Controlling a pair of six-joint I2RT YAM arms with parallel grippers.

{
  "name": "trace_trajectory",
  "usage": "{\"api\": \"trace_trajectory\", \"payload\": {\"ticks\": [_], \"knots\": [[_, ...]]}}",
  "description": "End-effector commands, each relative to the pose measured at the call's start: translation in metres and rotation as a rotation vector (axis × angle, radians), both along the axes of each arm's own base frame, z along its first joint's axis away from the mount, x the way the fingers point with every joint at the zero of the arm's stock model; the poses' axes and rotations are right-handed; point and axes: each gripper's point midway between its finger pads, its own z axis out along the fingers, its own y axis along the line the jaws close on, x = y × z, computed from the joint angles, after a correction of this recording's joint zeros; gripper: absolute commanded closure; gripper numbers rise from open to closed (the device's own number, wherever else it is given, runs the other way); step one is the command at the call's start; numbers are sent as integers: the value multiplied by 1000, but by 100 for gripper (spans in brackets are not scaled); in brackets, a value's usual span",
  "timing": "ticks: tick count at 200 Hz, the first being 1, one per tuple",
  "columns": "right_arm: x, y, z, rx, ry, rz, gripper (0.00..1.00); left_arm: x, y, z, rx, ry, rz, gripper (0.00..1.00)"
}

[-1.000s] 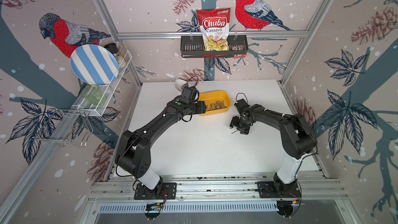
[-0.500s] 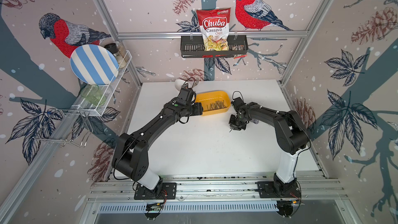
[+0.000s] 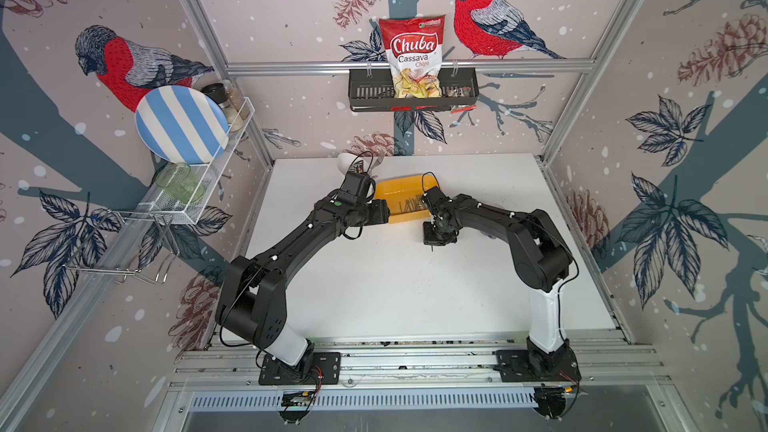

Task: Put the nails on the desktop into the storage box
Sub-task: Pick up the nail from the center of the board, then place the nail in the storage box.

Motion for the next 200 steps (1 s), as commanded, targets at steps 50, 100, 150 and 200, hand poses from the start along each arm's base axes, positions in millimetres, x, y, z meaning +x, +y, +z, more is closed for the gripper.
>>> {"api": "trace_trajectory", "payload": {"ticks": [50,100,150,200], "knots": [[-2,-16,41,-80,-66,89,100,8,-6,0,-50,-13,-13,32],[13,-3,88,-26,-128,97,100,9,-4,-5,-62,-3,-2,32],[54,15,116,11,-195,110,100,11,-4,-7,-81,9,-4,32],[99,28,112,1,-235,149,100,12,-1,-11,-74,36,-9,32]]}}
